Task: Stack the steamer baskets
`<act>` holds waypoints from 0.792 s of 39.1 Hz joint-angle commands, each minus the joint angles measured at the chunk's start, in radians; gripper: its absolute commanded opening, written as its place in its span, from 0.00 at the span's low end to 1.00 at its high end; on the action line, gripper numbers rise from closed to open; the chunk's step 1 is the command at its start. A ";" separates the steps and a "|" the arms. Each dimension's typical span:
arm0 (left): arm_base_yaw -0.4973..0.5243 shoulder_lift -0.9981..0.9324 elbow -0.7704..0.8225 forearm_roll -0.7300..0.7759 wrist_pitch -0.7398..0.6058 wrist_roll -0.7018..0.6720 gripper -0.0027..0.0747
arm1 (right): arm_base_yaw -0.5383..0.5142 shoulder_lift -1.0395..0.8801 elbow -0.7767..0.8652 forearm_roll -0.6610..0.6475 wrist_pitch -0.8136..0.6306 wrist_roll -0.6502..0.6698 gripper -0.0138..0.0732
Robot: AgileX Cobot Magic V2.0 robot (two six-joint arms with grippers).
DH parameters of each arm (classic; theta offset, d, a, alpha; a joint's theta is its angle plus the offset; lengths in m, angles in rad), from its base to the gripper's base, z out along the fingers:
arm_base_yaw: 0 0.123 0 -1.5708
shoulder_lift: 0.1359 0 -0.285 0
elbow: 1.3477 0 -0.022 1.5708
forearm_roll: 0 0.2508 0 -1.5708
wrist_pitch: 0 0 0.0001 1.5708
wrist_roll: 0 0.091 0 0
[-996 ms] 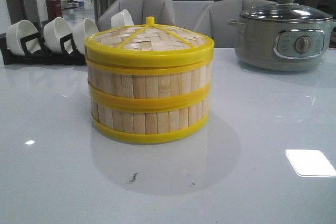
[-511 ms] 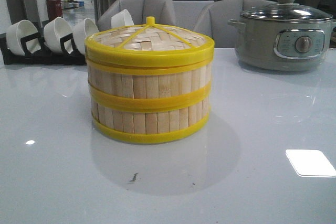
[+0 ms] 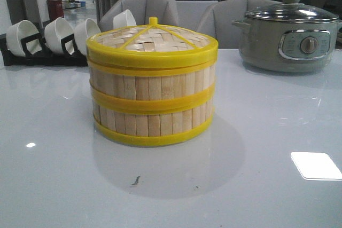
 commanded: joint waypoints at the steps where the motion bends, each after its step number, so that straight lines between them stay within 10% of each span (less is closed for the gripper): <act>1: 0.002 0.004 -0.028 -0.003 -0.077 -0.012 0.15 | -0.006 0.006 -0.030 -0.012 -0.091 -0.005 0.22; 31: 0.002 -0.107 -0.001 0.050 -0.138 -0.012 0.15 | -0.006 0.006 -0.030 -0.012 -0.091 -0.005 0.22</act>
